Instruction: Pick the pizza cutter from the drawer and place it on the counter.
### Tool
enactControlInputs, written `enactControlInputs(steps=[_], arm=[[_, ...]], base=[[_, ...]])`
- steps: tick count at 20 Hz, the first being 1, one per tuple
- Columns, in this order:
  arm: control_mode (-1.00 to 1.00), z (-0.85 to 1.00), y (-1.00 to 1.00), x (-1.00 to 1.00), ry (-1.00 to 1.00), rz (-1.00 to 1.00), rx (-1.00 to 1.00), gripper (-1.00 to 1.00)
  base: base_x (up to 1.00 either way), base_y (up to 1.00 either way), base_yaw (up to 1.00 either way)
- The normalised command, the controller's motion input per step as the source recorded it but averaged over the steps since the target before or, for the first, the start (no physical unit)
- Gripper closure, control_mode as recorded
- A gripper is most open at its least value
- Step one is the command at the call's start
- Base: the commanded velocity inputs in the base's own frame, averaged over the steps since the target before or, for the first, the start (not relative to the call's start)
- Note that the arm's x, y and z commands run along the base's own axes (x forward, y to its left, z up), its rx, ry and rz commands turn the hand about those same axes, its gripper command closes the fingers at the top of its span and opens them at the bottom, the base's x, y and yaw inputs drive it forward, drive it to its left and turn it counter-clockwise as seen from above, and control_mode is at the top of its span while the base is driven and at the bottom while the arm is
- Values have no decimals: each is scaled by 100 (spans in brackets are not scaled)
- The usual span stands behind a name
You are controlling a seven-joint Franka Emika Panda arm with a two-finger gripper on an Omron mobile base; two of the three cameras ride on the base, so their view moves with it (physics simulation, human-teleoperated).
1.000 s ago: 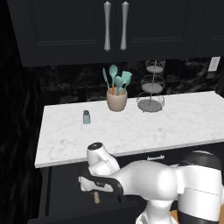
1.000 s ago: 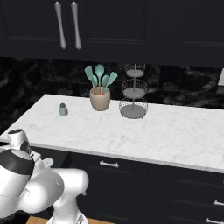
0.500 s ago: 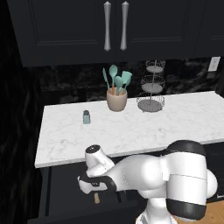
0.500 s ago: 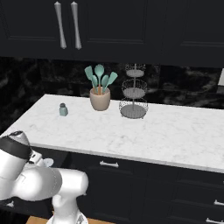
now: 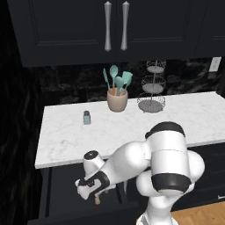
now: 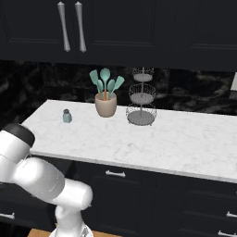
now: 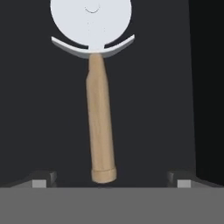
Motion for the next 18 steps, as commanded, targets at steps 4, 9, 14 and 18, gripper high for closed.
enactControlInputs(steps=[4, 9, 14, 18], arm=[[-100, -8, 11, 8, 0, 0, 0, -100], [-100, -18, 12, 8, 0, 0, 0, -100], [-100, -27, 0, 0, 0, 0, 0, -100], [-100, -30, 0, 0, 0, 0, 0, -100]], base=[[0, 0, 0], [0, 0, 0], [0, 0, 0], [0, 0, 0]])
